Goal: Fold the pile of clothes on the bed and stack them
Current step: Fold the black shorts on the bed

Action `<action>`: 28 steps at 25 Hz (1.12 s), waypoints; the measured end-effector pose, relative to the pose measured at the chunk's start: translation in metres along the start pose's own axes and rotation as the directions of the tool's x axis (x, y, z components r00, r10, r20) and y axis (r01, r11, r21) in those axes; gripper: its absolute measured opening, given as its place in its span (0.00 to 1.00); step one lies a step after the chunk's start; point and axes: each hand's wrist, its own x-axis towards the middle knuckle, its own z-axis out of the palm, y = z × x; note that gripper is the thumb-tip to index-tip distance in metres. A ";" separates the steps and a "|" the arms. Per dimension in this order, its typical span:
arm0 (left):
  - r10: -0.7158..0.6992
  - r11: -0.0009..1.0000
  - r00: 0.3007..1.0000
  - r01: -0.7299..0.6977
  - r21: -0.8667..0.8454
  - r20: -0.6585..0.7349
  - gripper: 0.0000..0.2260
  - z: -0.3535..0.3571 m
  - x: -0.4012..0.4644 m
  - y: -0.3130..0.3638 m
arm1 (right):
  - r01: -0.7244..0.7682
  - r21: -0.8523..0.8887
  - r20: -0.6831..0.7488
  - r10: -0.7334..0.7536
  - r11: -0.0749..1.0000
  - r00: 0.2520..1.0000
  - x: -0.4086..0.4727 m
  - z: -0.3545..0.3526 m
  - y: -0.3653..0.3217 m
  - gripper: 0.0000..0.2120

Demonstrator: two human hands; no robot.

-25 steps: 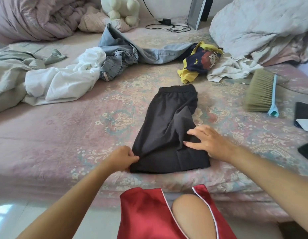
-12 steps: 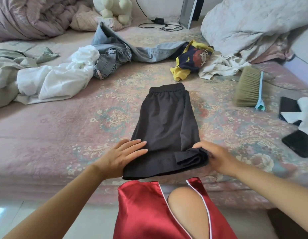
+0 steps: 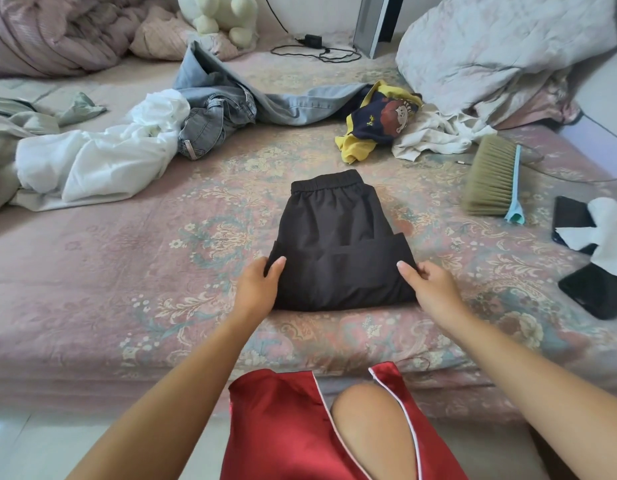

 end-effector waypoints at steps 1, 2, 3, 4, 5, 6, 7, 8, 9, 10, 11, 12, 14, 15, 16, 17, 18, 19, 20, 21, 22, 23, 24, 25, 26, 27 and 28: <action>0.021 0.998 0.999 -0.019 0.052 -0.043 0.17 0.004 -0.001 -0.001 | 0.018 -0.009 -0.035 -0.018 1.000 0.999 0.001 0.002 -0.001 0.16; 0.047 0.995 0.996 -0.039 0.093 -0.081 0.17 0.006 -0.002 0.000 | 0.024 -0.015 -0.080 -0.025 1.000 0.996 0.003 0.004 -0.001 0.16; 0.072 0.990 0.990 -0.056 0.126 -0.123 0.17 0.009 -0.002 0.001 | 0.026 -0.026 -0.123 -0.029 0.999 0.992 0.004 0.006 0.001 0.15; 0.094 0.985 0.982 -0.067 0.160 -0.164 0.18 0.011 -0.002 0.002 | 0.026 -0.049 -0.164 -0.033 0.998 0.986 0.005 0.008 0.004 0.13; 0.118 0.975 0.974 -0.076 0.210 -0.195 0.18 0.013 0.000 0.002 | 0.016 -0.081 -0.190 -0.032 0.997 0.981 0.005 0.011 0.007 0.13; 0.134 0.958 0.970 -0.074 0.279 -0.204 0.18 0.016 0.002 0.001 | 0.008 -0.127 -0.194 -0.033 0.992 0.980 0.006 0.013 0.009 0.13; 0.119 0.933 0.974 -0.044 0.358 -0.191 0.18 0.017 0.004 0.002 | -0.011 -0.193 -0.180 -0.025 0.981 0.983 0.007 0.015 0.010 0.14; 0.094 0.902 0.981 -0.012 0.433 -0.170 0.18 0.017 0.005 0.002 | -0.034 -0.266 -0.160 -0.010 0.963 0.987 0.008 0.017 0.011 0.15; 0.104 0.859 0.981 -0.006 0.512 -0.163 0.17 0.018 0.007 0.002 | -0.064 -0.315 -0.142 0.019 0.947 0.990 0.010 0.016 0.009 0.15; 0.165 0.798 0.973 -0.034 0.602 -0.163 0.16 0.019 0.010 -0.002 | -0.082 -0.345 -0.132 0.039 0.935 0.991 0.011 0.017 0.006 0.15; 0.284 0.706 0.951 -0.121 0.698 -0.122 0.15 0.019 0.012 -0.006 | -0.082 -0.397 -0.141 0.028 0.914 0.990 0.012 0.017 0.004 0.15; 0.412 0.583 0.908 -0.201 0.787 -0.073 0.15 0.019 0.013 -0.011 | -0.029 -0.520 -0.168 -0.069 0.854 0.983 0.013 0.017 0.005 0.14; 0.671 0.373 0.740 -0.288 0.882 -0.042 0.16 0.013 0.018 -0.022 | 0.189 -0.793 -0.127 -0.460 0.580 0.879 0.017 0.014 0.017 0.14; 0.801 0.298 0.598 -0.402 0.866 0.002 0.14 0.010 0.020 -0.028 | 0.333 -0.841 -0.034 -0.656 0.426 0.754 0.019 0.011 0.026 0.14; 0.886 0.217 0.459 -0.546 0.809 0.073 0.14 0.007 0.020 -0.035 | 0.507 -0.816 0.120 -0.778 0.276 0.617 0.022 0.003 0.034 0.13; 0.910 0.113 0.362 -0.687 0.717 0.204 0.15 0.002 0.014 -0.037 | 0.662 -0.736 0.288 -0.821 0.139 0.492 0.025 -0.005 0.042 0.14; 0.883 0.024 0.302 -0.794 0.608 0.360 0.18 -0.002 0.008 -0.042 | 0.759 -0.648 0.440 -0.783 0.061 0.439 0.026 -0.013 0.047 0.19; 0.815 -0.006 0.295 -0.856 0.517 0.498 0.24 -0.005 0.003 -0.047 | 0.810 -0.585 0.581 -0.673 0.045 0.457 0.026 -0.020 0.048 0.27; 0.737 0.050 0.358 -0.875 0.482 0.573 0.30 -0.006 0.000 -0.051 | 0.826 -0.560 0.685 -0.524 0.067 0.507 0.025 -0.026 0.044 0.34; 0.672 0.184 0.476 -0.849 0.495 0.567 0.34 -0.005 0.001 -0.053 | 0.821 -0.564 0.726 -0.422 0.087 0.543 0.026 -0.029 0.041 0.39; 0.626 0.326 0.585 -0.797 0.509 0.515 0.34 -0.001 0.006 -0.053 | 0.803 -0.582 0.735 -0.338 0.133 0.588 0.028 -0.030 0.033 0.40; 0.603 0.363 0.635 -0.758 0.543 0.483 0.31 0.003 0.011 -0.050 | 0.786 -0.589 0.734 -0.282 0.188 0.618 0.032 -0.028 0.028 0.38; 0.611 0.326 0.631 -0.751 0.574 0.479 0.26 0.005 0.015 -0.044 | 0.785 -0.575 0.741 -0.262 0.229 0.619 0.037 -0.028 0.022 0.36; 0.640 0.241 0.585 -0.769 0.592 0.499 0.25 0.005 0.019 -0.037 | 0.785 -0.561 0.747 -0.248 0.262 0.617 0.041 -0.028 0.016 0.35; 0.671 0.168 0.518 -0.803 0.572 0.530 0.25 0.004 0.021 -0.034 | 0.781 -0.543 0.742 -0.260 0.308 0.618 0.042 -0.030 0.010 0.34; 0.666 0.153 0.489 -0.828 0.539 0.563 0.25 0.000 0.016 -0.030 | 0.765 -0.524 0.728 -0.270 0.375 0.631 0.040 -0.035 0.006 0.32; 0.650 0.192 0.475 -0.858 0.476 0.593 0.24 -0.009 0.009 -0.026 | 0.725 -0.502 0.701 -0.269 0.472 0.661 0.034 -0.042 0.000 0.29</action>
